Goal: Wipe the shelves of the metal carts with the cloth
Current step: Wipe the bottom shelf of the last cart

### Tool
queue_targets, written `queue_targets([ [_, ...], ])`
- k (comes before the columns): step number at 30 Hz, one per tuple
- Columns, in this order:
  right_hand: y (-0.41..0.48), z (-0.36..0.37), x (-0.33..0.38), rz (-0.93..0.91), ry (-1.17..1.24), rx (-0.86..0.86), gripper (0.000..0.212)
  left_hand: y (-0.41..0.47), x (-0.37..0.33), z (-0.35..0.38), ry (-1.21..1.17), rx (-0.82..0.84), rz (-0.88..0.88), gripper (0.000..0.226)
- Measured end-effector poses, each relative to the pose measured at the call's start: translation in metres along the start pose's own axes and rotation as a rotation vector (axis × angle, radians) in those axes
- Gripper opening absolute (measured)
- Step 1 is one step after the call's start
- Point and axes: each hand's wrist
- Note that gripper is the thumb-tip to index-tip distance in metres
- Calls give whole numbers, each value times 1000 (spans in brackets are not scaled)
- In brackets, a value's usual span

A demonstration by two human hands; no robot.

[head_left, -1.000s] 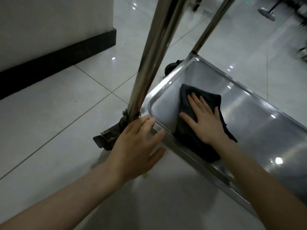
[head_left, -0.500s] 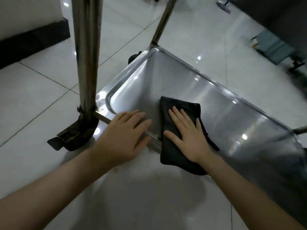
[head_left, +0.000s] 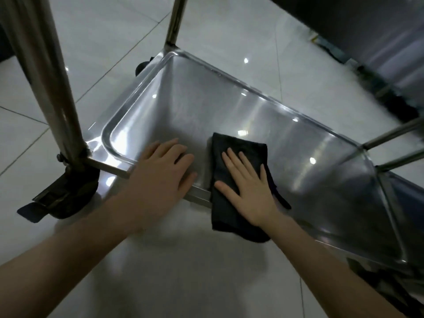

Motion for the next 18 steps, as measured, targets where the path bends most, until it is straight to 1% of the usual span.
queue_targets([
  [3,-32,2,-2,27,21,29,71,29,-9,17,-47,88,67,43],
  [5,-25,2,-8,37,32,15,72,36,-5,28,2,115,83,49],
  [7,-3,1,-28,95,8,-3,72,37,-2,29,39,133,90,56],
  [10,44,-1,-73,320,-31,49,71,36,-5,24,60,205,85,72],
  [12,73,-3,-94,474,-3,64,68,34,-7,24,75,217,83,74],
  [14,92,-2,-95,572,20,51,66,33,-7,23,89,192,74,71],
  [15,94,-4,-91,571,37,40,70,33,-6,21,96,190,63,70],
  [16,89,-5,-85,525,44,35,75,33,-5,20,101,193,51,70],
  [18,53,-8,-73,326,13,31,79,34,-6,19,96,210,35,73],
])
Point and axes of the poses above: each hand's wrist, its own y-axis towards the middle knuckle, its own z-axis out of the palm, x = y × z, and after that the axes turned 5 degrees about -y, right-handed
